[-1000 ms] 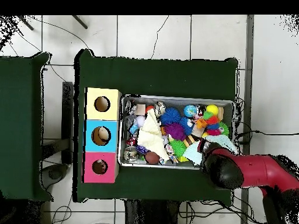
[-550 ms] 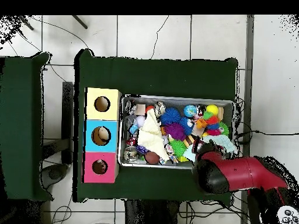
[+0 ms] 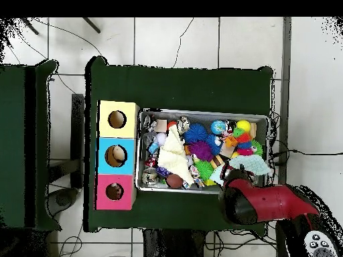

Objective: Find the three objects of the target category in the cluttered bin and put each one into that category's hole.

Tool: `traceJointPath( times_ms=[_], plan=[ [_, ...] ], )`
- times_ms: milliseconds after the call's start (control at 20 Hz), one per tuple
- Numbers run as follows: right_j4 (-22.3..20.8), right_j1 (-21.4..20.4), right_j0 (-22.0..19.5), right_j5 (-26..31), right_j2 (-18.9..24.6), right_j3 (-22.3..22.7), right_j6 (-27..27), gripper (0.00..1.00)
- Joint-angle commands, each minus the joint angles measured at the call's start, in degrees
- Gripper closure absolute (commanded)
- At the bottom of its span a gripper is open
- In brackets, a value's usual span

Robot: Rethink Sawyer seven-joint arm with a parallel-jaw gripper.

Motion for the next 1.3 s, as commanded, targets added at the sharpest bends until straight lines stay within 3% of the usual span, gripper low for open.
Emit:
traceJointPath(
  times_ms=[50, 650, 1100, 1150, 1300],
  plan=[
    [-2.2, 7.5, 0.3, -1.3, -5.6, -7.8, 4.8, 0.00],
    [-0.4, 13.2, -1.0, -1.5, -5.0, -11.6, 2.4, 0.00],
    [1.2, 13.6, -6.1, -0.9, 1.9, -10.4, -1.1, 0.00],
    [1.2, 13.5, -6.8, -1.3, 2.7, -10.0, -1.3, 1.00],
    [3.0, 10.7, -4.1, 0.9, 1.1, -7.5, 0.5, 1.00]
  ],
)
